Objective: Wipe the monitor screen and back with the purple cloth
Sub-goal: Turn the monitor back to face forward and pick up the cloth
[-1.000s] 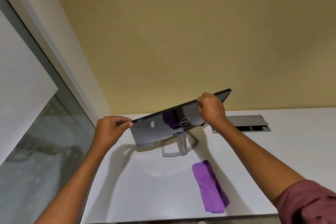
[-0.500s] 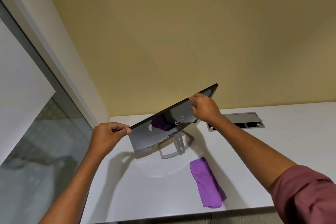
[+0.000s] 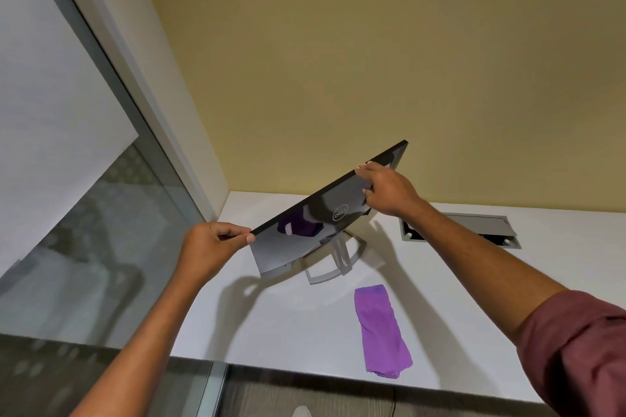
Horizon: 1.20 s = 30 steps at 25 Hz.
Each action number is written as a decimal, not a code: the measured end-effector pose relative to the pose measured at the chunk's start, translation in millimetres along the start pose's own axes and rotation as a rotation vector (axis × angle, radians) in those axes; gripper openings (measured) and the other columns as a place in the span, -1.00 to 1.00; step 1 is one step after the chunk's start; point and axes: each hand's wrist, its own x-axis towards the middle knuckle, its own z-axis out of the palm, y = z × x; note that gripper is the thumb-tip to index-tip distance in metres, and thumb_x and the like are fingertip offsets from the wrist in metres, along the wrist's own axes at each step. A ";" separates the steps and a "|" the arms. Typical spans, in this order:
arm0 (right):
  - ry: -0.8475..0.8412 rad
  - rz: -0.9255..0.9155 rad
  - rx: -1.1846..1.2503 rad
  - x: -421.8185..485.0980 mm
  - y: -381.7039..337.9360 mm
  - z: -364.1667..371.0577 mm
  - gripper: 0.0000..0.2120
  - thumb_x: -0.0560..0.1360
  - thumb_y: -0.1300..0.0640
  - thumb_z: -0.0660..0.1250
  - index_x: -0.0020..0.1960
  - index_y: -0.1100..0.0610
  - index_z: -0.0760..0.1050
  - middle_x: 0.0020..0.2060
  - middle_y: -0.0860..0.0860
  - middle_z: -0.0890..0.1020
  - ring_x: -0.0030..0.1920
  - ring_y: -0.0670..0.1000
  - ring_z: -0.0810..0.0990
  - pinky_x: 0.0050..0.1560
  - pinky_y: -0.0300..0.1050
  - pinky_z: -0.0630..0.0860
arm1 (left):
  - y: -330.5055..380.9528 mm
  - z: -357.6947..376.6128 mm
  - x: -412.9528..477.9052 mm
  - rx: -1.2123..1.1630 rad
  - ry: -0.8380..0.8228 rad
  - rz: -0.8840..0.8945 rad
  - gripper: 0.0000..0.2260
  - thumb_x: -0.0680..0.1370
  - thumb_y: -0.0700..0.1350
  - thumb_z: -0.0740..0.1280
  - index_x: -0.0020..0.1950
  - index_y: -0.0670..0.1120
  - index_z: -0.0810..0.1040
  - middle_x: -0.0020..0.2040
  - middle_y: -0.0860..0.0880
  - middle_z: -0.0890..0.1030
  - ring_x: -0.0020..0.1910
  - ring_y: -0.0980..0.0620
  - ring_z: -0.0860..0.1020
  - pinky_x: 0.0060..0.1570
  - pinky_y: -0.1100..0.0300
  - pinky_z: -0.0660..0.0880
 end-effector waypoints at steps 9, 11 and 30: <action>-0.091 -0.074 -0.039 7.1 -1.1 -3.1 -0.31 0.55 0.32 0.28 0.66 0.03 0.30 0.69 0.02 0.26 0.70 0.12 0.17 0.55 0.22 0.38 | 9.2 21.1 -52.1 0.031 0.036 -0.019 -0.92 0.46 -0.03 0.65 -0.07 0.08 0.83 -0.12 0.23 0.78 -0.07 0.26 0.72 0.05 0.17 0.65; -0.136 -0.070 -0.039 11.7 0.0 -0.5 -0.26 0.56 0.30 0.25 0.70 -0.02 0.22 0.72 0.04 0.17 0.71 0.15 0.12 0.56 0.21 0.34 | 10.2 26.7 -63.0 0.048 0.044 -0.011 -0.92 0.46 -0.02 0.65 -0.07 0.10 0.83 -0.13 0.24 0.77 -0.08 0.24 0.73 0.06 0.12 0.67; -0.226 -0.113 0.081 36.2 -9.3 8.5 -0.17 0.54 0.39 0.21 0.74 -0.02 0.12 0.74 0.01 0.02 0.73 0.08 -0.05 0.62 0.21 0.27 | 23.5 67.6 -103.5 0.029 -0.140 0.079 -0.85 0.50 -0.12 0.62 0.02 0.11 0.83 -0.03 0.18 0.77 0.01 0.16 0.73 0.15 0.03 0.68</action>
